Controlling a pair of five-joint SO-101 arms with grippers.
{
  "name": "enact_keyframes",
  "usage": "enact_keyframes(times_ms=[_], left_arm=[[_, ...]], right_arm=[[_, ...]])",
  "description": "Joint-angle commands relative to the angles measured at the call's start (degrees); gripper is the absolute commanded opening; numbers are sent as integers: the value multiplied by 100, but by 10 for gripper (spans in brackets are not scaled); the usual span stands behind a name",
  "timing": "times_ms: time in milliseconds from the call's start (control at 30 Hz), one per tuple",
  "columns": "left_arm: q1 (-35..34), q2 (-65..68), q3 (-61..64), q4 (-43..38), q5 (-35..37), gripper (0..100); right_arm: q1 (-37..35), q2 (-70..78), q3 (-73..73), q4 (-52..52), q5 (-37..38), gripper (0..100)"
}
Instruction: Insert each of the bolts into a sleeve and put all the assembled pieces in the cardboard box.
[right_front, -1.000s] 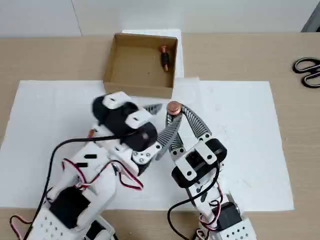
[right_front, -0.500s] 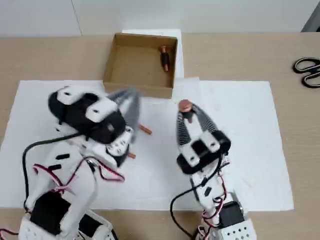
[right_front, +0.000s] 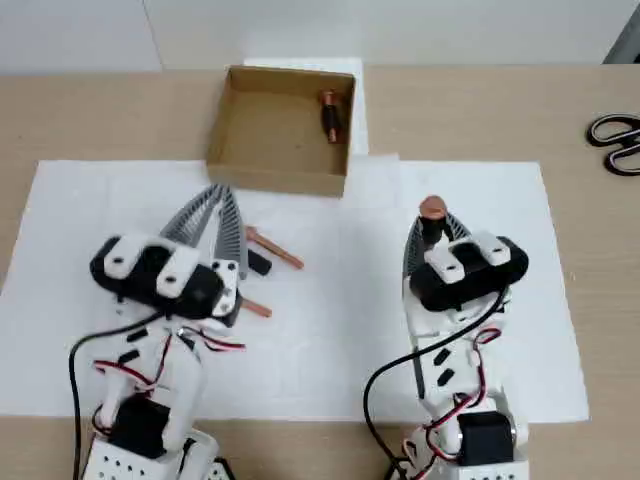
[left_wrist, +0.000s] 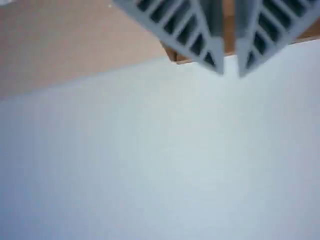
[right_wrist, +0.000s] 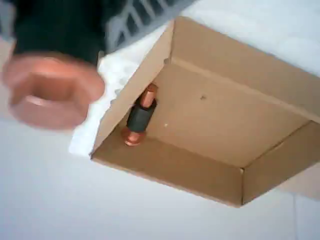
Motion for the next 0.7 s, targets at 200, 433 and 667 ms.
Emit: enact_keyframes(times_ms=[200, 433, 667], left_arm=[[-879, -1407, 875, -149, -9, 6], [-923, -1345, 901, -141, -18, 6], [-932, -1345, 919, -132, -18, 6]], right_arm=[[66, 1974, -2365, 40, -79, 3], [-40, 4857, -3771, -690, -97, 3], [-760, 7688, -5143, -2176, -79, 4]])
